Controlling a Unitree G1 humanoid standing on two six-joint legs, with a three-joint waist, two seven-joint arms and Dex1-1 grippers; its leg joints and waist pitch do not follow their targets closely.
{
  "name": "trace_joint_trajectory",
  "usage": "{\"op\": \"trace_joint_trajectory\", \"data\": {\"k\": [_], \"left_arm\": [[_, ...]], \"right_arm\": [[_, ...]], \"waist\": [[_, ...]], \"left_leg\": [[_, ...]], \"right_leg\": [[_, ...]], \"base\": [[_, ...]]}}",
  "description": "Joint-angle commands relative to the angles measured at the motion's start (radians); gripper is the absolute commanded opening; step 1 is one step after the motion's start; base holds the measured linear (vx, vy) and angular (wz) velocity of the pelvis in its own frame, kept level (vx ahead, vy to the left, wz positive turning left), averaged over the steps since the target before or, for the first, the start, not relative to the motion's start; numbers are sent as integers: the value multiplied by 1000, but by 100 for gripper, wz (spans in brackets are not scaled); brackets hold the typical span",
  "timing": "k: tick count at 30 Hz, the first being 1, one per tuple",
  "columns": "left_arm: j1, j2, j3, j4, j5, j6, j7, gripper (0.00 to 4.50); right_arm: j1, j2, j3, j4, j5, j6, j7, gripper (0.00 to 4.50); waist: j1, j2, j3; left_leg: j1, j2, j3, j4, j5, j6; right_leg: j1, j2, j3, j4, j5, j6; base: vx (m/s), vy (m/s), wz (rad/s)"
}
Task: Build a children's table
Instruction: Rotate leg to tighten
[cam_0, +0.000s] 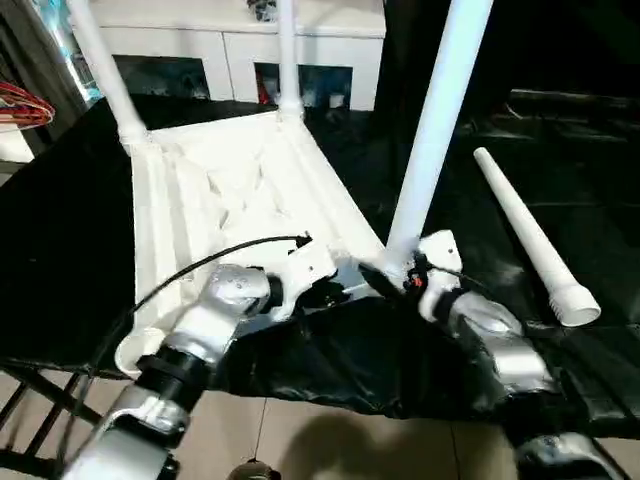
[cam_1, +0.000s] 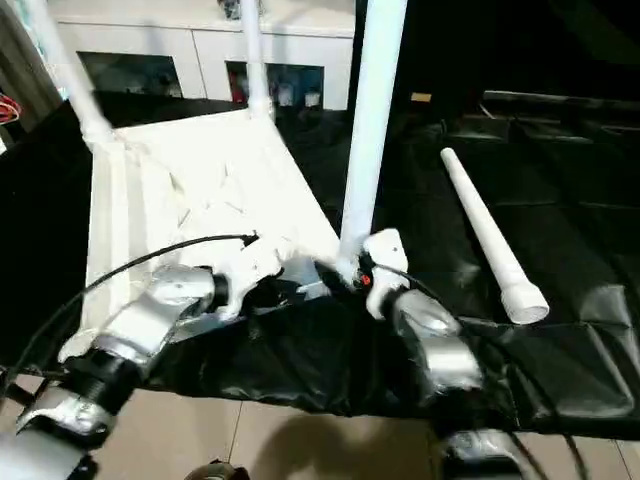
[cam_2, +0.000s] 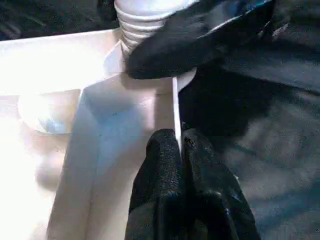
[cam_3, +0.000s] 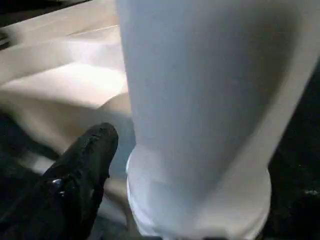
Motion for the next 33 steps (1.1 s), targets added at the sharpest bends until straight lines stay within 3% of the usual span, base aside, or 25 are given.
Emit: {"op": "trace_joint_trajectory", "data": {"k": [1, 6, 7, 9, 15, 23, 33], "left_arm": [[-8, 7, -33, -20, -13, -45, -63, 0], [-25, 67, -36, -2, -36, -93, -186, 0], [-25, 68, -36, -3, -37, -94, -190, 0], [-29, 81, -41, -4, -47, -103, -231, 0], [-41, 101, -55, 0, -68, -117, -316, 0], [-58, 106, -64, 18, -69, -131, -366, 0], [-48, 103, -46, 31, -66, -140, -342, 0]], "right_arm": [[21, -14, 52, -29, 16, 38, 101, 396], [45, -117, 98, -123, 62, 94, 310, 396], [45, -120, 100, -125, 62, 95, 315, 396], [48, -152, 117, -144, 69, 109, 375, 396], [50, -219, 167, -191, 76, 150, 509, 396], [36, -253, 213, -220, 81, 182, 604, 396], [41, -244, 215, -220, 85, 202, 601, 314]], "waist": [[1, -1, -71], [11, 0, -68], [13, 10, -68], [17, 3, -67], [32, 0, -70], [37, -3, -70], [50, -4, -71]], "left_leg": [[13, 48, -16, -64, -252, 47], [17, 54, -13, -65, -278, 49], [18, 53, -15, -64, -286, 44], [18, 54, -14, -65, -295, 37], [17, 55, -14, -62, -268, 47], [17, 55, -15, -60, -263, 44], [20, 56, -15, -58, -271, 34]], "right_leg": [[49, -59, 43, -62, -126, -211], [46, -61, 42, -66, -186, -217], [46, -61, 41, -66, -196, -218], [47, -61, 43, -68, -200, -218], [49, -63, 43, -62, -181, -227], [49, -65, 42, -61, -190, -231], [44, -65, 43, -62, -218, -220]], "base": [[0, 0, 0], [0, 0, 0], [0, 0, 0], [0, 0, 0], [0, 0, 0], [0, 0, 0], [0, 0, 0]]}}
